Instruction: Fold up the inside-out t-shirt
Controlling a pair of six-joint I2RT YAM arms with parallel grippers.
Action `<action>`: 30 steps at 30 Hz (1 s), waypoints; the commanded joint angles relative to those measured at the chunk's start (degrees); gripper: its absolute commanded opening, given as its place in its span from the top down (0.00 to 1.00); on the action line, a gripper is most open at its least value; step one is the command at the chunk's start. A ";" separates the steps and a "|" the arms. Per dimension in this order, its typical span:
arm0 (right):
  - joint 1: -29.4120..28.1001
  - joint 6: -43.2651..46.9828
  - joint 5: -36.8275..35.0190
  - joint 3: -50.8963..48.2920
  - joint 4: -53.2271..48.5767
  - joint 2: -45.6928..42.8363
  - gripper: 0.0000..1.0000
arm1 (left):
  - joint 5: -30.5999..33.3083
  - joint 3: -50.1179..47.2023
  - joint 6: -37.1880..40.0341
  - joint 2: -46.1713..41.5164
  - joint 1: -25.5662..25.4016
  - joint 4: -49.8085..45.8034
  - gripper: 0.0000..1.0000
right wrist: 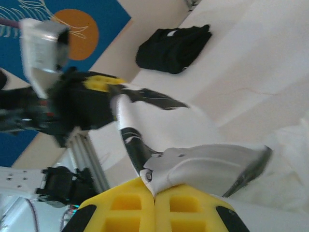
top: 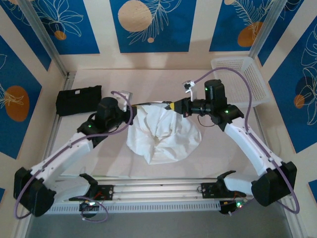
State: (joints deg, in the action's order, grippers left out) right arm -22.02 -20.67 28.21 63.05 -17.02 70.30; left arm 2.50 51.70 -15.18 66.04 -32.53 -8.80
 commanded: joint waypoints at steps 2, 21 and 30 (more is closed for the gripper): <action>-1.12 -9.46 3.45 -0.67 8.49 7.06 1.00 | 17.26 2.36 2.33 6.83 1.08 -9.15 0.76; 3.37 -7.19 -0.83 8.86 3.25 22.89 1.00 | 1.40 -6.33 0.17 15.20 -14.25 9.39 0.35; 3.84 -3.94 -8.30 13.60 -2.79 25.25 0.96 | 2.03 3.11 1.86 28.61 -13.88 8.59 0.68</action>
State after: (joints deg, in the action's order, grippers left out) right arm -18.35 -26.96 24.05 73.73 -16.01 94.06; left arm 6.33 52.01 -13.82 93.36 -46.41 -1.41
